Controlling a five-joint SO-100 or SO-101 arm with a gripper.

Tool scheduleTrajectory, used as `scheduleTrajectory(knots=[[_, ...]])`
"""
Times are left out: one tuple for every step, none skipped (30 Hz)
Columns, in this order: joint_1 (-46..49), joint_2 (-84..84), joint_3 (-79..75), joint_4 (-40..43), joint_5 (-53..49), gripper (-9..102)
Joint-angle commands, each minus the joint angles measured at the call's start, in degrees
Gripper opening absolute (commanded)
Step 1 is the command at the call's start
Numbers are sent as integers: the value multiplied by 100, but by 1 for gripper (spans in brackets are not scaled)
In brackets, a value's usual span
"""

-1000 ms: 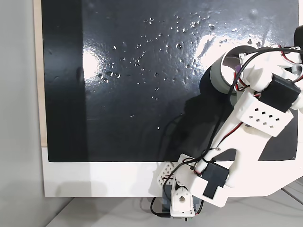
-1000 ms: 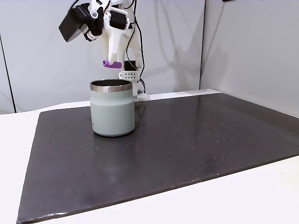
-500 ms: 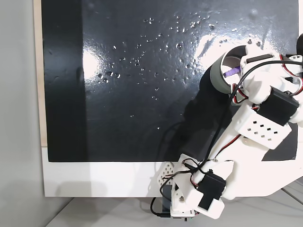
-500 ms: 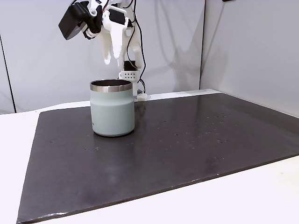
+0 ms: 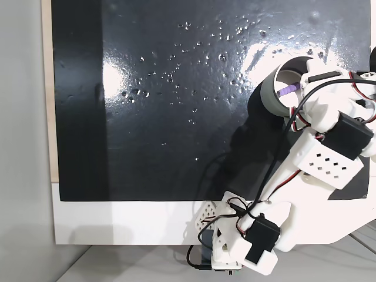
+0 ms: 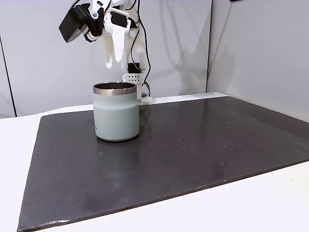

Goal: Grasp a pengrip and put it in the cup.

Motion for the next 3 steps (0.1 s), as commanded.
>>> scheduleTrajectory(knots=[[26,404,26,-220,-62,26],[26,431,88,-255,-62,26],[26,466,149,-290,-70,26]])
